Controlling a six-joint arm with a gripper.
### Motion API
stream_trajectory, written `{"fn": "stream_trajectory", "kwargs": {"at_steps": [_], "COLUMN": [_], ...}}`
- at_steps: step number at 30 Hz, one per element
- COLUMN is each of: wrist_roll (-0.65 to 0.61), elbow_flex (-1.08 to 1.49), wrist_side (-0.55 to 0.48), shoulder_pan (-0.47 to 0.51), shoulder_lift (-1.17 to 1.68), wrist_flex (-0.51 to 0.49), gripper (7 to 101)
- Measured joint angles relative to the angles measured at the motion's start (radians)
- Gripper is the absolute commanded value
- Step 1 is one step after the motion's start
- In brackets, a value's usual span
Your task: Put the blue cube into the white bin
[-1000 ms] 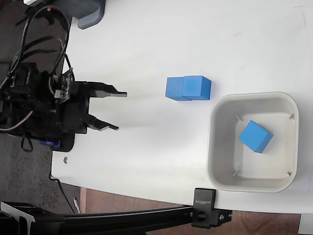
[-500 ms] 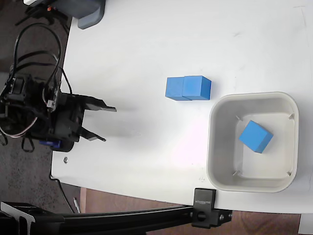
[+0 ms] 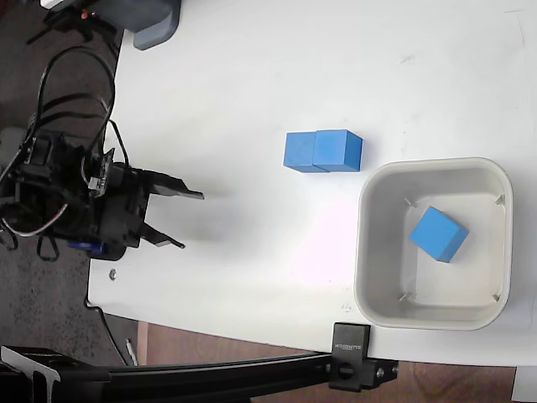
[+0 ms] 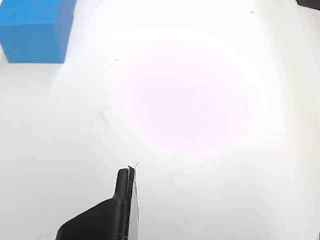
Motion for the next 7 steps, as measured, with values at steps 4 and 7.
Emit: {"fn": "stream_trajectory", "kwargs": {"at_steps": [4, 7], "wrist_roll": [-0.008, -0.006], "elbow_flex": [0.0, 0.0], "wrist_side": [-0.011, -0.011], "shoulder_pan": [0.0, 0.0], "shoulder_lift": [0.0, 0.0], "wrist_flex": [0.0, 0.0], "gripper": [100.3, 100.3]}}
